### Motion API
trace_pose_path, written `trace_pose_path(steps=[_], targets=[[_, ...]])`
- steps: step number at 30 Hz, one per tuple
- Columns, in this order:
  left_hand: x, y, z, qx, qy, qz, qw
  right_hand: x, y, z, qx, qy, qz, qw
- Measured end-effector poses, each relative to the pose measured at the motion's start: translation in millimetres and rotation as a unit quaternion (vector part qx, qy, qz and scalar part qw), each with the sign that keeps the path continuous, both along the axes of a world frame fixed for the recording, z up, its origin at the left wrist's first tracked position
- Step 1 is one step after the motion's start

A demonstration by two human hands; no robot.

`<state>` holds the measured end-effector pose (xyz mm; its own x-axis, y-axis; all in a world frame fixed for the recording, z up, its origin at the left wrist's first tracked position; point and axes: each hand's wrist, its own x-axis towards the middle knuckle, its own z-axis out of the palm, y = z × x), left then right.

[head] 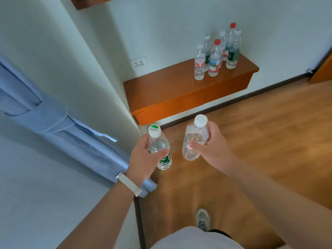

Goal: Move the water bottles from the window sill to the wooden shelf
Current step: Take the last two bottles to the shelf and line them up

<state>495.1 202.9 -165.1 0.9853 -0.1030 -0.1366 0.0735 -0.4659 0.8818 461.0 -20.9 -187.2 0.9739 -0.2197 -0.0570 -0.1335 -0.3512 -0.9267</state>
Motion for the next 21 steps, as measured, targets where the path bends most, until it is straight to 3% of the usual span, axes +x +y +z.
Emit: trace_pose_path(steps=[10, 21], targets=[[112.7, -40.8, 15.7, -0.026, -0.017, 0.022, 0.999, 114.0, -46.7, 15.5, -0.040, -0.007, -0.003, 0.999], [269.8, -48.5, -19.7, -0.068, -0.011, 0.009, 0.998, 255.5, -51.8, -1.9, -0.041, 0.036, -0.009, 0.998]])
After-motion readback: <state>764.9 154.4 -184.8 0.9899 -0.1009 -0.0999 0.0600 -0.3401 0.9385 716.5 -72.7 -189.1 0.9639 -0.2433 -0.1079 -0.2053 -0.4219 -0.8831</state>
